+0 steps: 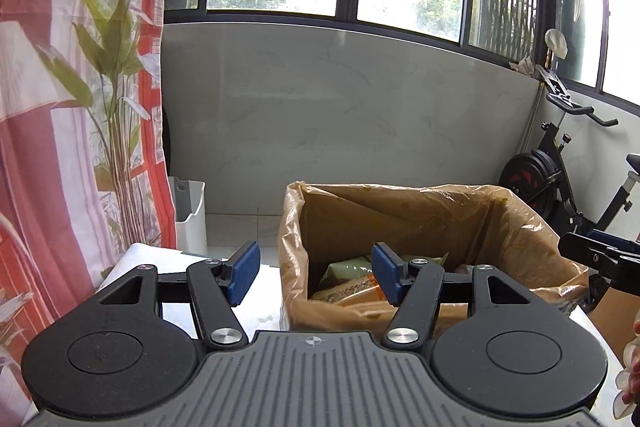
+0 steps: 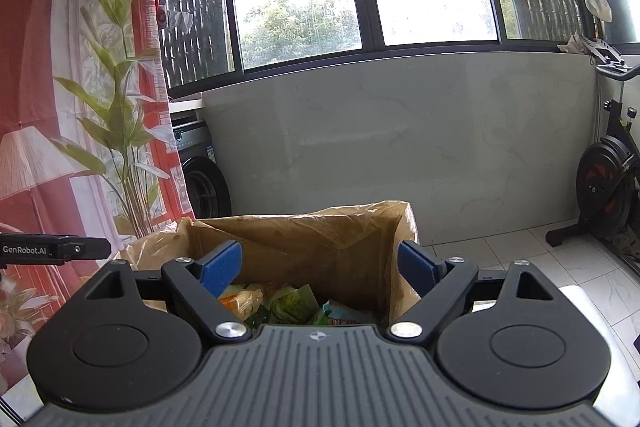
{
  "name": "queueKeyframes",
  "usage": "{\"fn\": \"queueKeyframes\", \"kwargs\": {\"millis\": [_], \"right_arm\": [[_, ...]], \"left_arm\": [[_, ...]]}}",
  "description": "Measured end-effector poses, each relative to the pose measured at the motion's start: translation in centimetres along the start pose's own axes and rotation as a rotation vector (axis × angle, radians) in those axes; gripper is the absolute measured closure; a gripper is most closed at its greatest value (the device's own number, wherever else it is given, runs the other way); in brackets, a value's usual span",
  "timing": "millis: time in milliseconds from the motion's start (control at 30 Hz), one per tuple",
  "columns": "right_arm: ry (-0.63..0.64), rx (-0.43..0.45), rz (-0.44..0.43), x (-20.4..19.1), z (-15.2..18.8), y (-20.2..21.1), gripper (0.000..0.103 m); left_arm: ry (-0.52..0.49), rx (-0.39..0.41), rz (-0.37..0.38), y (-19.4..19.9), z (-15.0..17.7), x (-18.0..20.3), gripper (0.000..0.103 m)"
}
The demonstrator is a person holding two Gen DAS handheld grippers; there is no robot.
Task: Organize snacks
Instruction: 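Move both open tools back down to the snack pile, then grasp the gold sachet with the right tool while the left tool grasps the red packet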
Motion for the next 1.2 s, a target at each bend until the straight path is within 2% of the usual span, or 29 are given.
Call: {"fn": "queueKeyframes", "kwargs": {"millis": [167,267,367,500,700,767,933,1200], "right_arm": [[-0.011,-0.010,-0.027,-0.9,3.2,2.6,0.015],[-0.025,-0.047,-0.047,-1.5,6.1,4.1,0.015],[0.004,-0.117,-0.044,-2.1,9.3,5.0,0.015],[0.041,-0.227,-0.003,-2.1,13.7,5.9,0.019],[0.134,-0.366,0.037,-2.2,18.5,7.0,0.019],[0.189,-0.418,0.047,-2.5,19.7,7.2,0.020],[0.289,-0.480,0.045,-3.3,21.9,8.1,0.020],[0.445,-0.529,0.065,-3.8,22.4,8.8,0.019]], "left_arm": [[0.039,-0.021,-0.027,2.8,4.0,-2.5,0.039],[0.075,-0.041,-0.047,3.8,6.6,-4.3,0.039],[0.101,-0.070,-0.062,4.5,9.2,-5.7,0.039],[0.094,-0.078,-0.122,5.4,12.3,-6.2,0.039],[0.122,-0.122,-0.082,5.9,15.2,-6.1,0.039],[0.116,-0.132,-0.074,6.1,16.2,-5.7,0.039],[0.134,-0.167,-0.054,5.7,17.8,-5.6,0.039],[0.181,-0.190,-0.078,5.1,19.1,-6.1,0.039]]}}
Point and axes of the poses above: each gripper's, at about its wrist camera, not at the fingertips, and y roughly against the way its jaws point, x to its right, z to its underside, the point moved 2 cm from there along -y, roughly the way its jaws point, and after that the axes turned 1 degree about -z, right-handed, at the moved point
